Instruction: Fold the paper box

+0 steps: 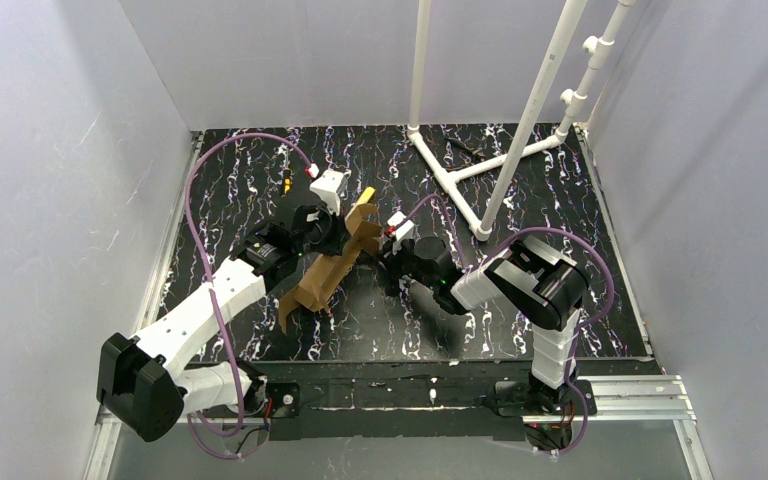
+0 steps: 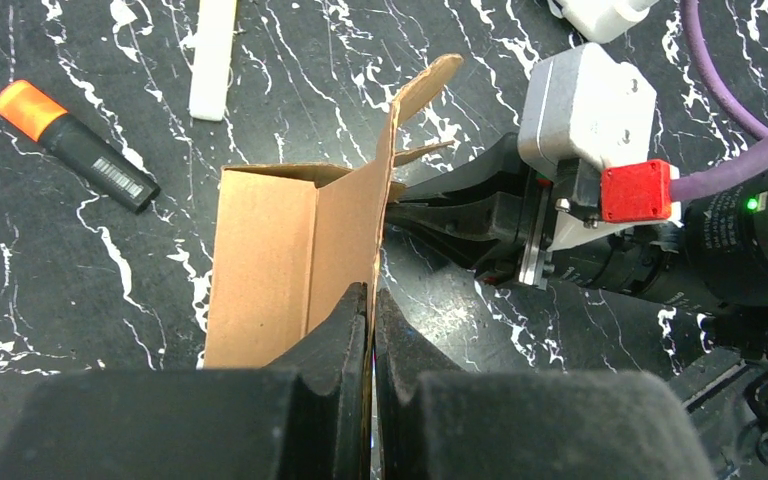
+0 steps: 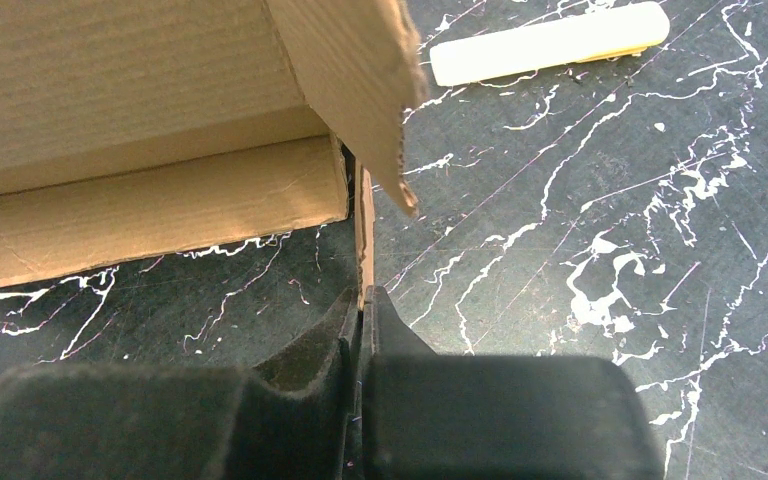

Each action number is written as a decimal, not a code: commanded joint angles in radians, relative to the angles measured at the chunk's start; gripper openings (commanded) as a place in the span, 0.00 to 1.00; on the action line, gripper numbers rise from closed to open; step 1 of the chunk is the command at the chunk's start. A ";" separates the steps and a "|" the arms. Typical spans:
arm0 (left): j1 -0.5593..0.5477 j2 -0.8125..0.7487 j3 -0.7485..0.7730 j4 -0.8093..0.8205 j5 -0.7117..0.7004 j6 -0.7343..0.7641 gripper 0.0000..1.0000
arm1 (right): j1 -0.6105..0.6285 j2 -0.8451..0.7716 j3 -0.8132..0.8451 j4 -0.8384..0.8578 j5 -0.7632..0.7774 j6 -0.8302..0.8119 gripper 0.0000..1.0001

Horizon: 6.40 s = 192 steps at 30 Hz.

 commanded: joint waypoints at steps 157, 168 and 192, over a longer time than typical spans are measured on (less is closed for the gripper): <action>0.171 0.082 -0.015 0.202 0.661 -0.195 0.00 | -0.237 0.195 0.266 0.218 -0.614 0.133 0.36; 0.180 0.024 -0.001 0.155 0.525 -0.250 0.14 | -0.243 0.032 0.308 -0.285 -0.656 -0.030 0.04; 0.189 -0.237 -0.284 0.186 0.420 -0.221 0.91 | -0.239 -0.106 0.673 -1.807 -0.289 -0.599 0.29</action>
